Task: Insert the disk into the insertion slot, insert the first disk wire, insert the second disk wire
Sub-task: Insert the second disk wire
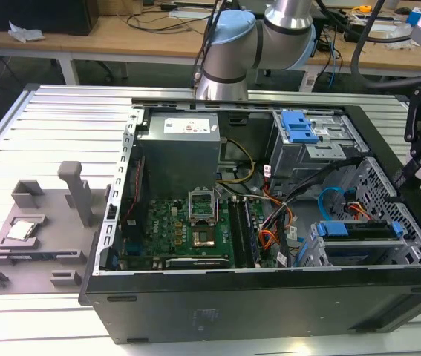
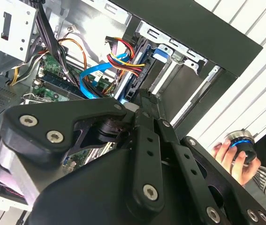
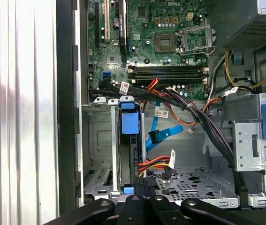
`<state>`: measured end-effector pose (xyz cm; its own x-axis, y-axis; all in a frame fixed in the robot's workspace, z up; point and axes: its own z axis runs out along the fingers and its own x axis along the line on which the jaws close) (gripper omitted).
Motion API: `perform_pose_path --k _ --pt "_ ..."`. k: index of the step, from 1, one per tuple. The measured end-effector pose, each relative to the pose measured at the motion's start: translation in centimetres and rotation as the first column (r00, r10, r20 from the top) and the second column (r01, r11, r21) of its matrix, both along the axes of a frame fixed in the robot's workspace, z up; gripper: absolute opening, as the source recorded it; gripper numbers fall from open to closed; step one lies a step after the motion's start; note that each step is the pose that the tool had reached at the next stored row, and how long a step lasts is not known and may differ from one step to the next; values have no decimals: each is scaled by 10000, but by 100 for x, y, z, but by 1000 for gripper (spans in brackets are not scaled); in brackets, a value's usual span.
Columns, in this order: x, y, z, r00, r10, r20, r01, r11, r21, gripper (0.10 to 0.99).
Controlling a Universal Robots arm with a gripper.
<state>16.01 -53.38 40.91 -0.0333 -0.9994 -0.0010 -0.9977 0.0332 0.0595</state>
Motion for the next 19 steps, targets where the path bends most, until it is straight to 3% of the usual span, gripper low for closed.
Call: perform_pose_path --k 5,8,19 --pt "0 0 0 10000 0 0 0 10000 1 114" --pt "0 0 0 10000 1 0 -1 10000 3 361" --pt "-210 16 -16 10000 0 0 0 10000 2 361"
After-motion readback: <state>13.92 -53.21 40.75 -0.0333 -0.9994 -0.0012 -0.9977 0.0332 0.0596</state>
